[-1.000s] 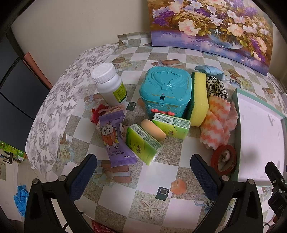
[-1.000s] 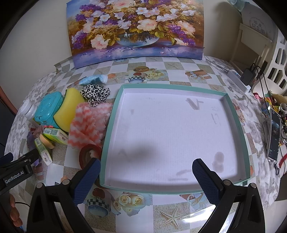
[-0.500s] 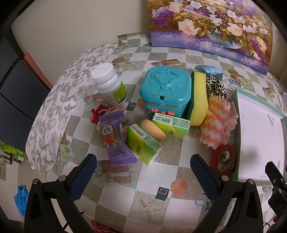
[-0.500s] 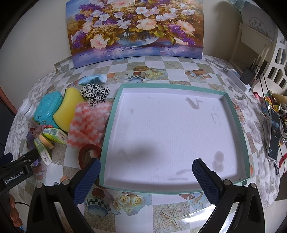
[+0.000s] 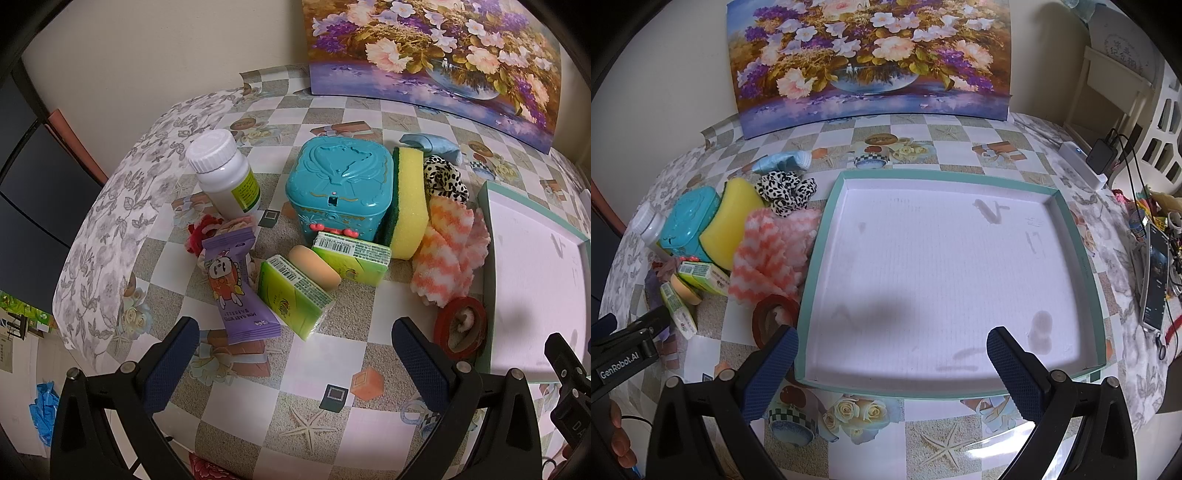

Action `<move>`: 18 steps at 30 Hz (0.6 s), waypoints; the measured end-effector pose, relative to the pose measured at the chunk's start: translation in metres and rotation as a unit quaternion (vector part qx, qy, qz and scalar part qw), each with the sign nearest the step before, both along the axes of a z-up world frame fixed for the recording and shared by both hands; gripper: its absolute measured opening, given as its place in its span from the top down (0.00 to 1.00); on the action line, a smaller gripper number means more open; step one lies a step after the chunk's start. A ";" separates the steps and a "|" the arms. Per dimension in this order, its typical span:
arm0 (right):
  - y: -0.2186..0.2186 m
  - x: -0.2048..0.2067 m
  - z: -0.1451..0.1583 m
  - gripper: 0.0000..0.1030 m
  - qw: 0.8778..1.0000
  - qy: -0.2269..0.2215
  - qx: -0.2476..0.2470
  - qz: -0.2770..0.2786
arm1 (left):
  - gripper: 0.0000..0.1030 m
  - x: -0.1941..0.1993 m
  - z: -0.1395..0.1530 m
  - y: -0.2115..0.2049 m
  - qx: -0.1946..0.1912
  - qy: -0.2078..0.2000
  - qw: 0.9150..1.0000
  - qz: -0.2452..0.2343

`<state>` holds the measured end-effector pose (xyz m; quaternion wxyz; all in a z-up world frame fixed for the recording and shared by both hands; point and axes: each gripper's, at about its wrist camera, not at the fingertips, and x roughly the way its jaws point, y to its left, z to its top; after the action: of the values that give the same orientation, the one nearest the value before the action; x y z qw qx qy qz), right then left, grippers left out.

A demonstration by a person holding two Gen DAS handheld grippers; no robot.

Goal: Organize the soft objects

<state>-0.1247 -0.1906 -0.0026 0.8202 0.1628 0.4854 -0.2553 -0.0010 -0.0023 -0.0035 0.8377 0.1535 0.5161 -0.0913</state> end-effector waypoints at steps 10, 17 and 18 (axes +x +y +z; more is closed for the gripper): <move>0.000 0.002 0.002 0.00 1.000 0.001 0.000 0.000 | 0.00 0.000 0.000 0.000 0.000 0.000 1.000 0.000; 0.000 0.000 -0.001 0.00 1.000 0.002 0.000 0.000 | 0.00 0.000 0.000 0.000 0.001 0.000 1.000 0.000; 0.000 0.000 -0.001 0.00 1.000 0.002 0.000 0.000 | 0.00 0.000 0.000 0.000 0.001 0.000 1.000 0.000</move>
<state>-0.1249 -0.1904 -0.0040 0.8194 0.1625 0.4868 -0.2553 -0.0010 -0.0026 -0.0035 0.8374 0.1541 0.5165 -0.0910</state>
